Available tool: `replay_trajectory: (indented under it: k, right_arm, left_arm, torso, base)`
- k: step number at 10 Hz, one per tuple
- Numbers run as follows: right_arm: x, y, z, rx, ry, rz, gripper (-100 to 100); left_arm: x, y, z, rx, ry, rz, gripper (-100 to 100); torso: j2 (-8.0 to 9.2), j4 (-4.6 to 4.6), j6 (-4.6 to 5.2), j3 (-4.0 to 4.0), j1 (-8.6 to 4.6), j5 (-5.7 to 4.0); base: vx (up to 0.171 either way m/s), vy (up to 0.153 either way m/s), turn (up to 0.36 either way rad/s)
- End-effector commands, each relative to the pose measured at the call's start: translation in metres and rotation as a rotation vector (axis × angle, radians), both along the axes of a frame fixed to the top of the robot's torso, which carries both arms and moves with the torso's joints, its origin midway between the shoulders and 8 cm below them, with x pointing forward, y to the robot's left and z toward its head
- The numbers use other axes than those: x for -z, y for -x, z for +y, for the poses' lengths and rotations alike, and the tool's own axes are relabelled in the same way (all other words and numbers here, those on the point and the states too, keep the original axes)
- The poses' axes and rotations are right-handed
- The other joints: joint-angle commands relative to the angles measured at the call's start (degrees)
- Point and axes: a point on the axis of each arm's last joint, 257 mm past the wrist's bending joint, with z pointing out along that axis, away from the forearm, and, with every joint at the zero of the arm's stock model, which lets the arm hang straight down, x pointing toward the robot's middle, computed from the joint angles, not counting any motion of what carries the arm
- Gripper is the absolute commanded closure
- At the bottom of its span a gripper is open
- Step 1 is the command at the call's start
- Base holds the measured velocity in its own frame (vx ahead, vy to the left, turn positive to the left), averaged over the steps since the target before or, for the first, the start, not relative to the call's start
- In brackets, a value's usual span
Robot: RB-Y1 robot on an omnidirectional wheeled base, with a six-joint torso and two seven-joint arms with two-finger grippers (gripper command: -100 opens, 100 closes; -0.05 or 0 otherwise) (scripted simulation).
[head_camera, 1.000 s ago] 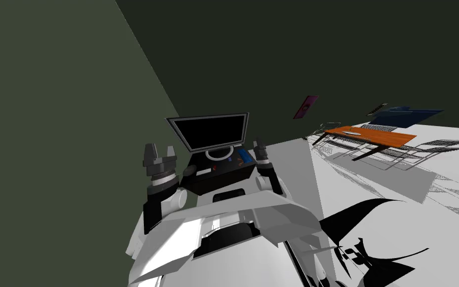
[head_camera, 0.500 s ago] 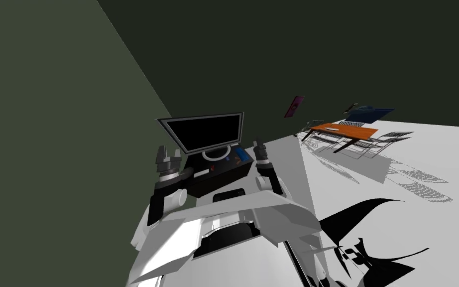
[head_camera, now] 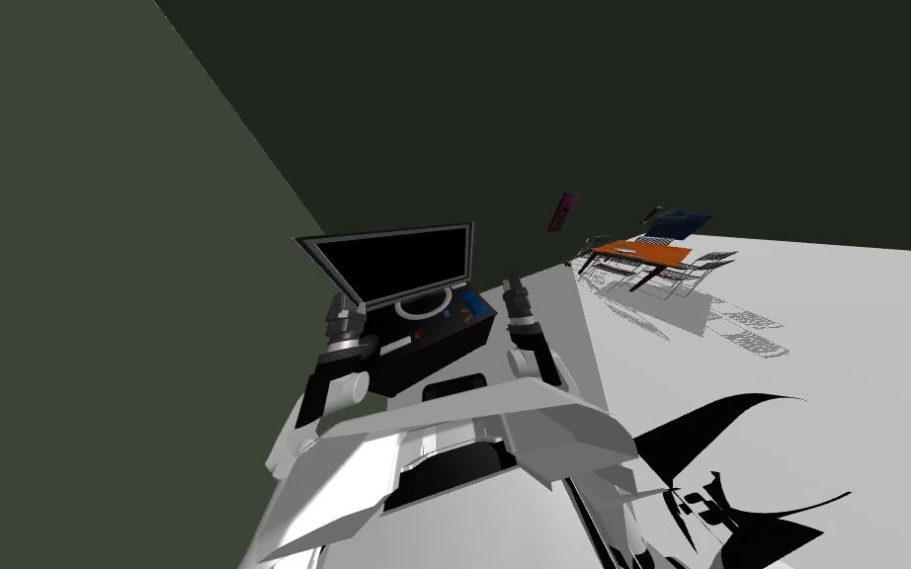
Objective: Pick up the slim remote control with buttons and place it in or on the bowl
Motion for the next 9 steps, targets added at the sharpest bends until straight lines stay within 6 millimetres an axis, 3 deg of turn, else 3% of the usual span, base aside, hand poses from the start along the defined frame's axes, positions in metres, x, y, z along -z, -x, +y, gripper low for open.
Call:
replay_trajectory:
  k: [1, 3, 5, 9]
  right_arm:
    - [0.000, 0.000, 0.000, 0.000, 0.000, 0.000, 0]
    - [0.000, 0.000, 0.000, 0.000, 0.000, 0.000, 0]
    - [0.000, 0.000, 0.000, 0.000, 0.000, 0.000, 0]
    - [0.000, 0.000, 0.000, 0.000, 0.000, 0.000, 0]
  left_arm:
    - [0.025, -0.010, 0.011, 0.001, 0.023, 0.071, -100]
    - [0.045, -0.019, 0.020, 0.000, 0.043, 0.129, -100]
    - [0.083, -0.034, 0.040, -0.005, 0.086, 0.236, -100]
    - [0.129, -0.045, 0.062, -0.018, 0.139, 0.375, -100]
  torso:
    - [0.00, 0.00, 0.00, 0.00, 0.00, 0.00]
    - [-0.05, -0.02, 0.03, -0.03, 0.05, 0.01]
    - [-0.07, -0.02, 0.01, -0.04, 0.05, 0.01]
    - [-0.09, -0.02, -0.02, -0.05, 0.03, 0.00]
  base:
    - [-0.017, 0.019, -0.133]
    - [-0.026, 0.035, -0.176]
    - [-0.026, 0.033, -0.207]
    - [-0.020, 0.030, -0.158]
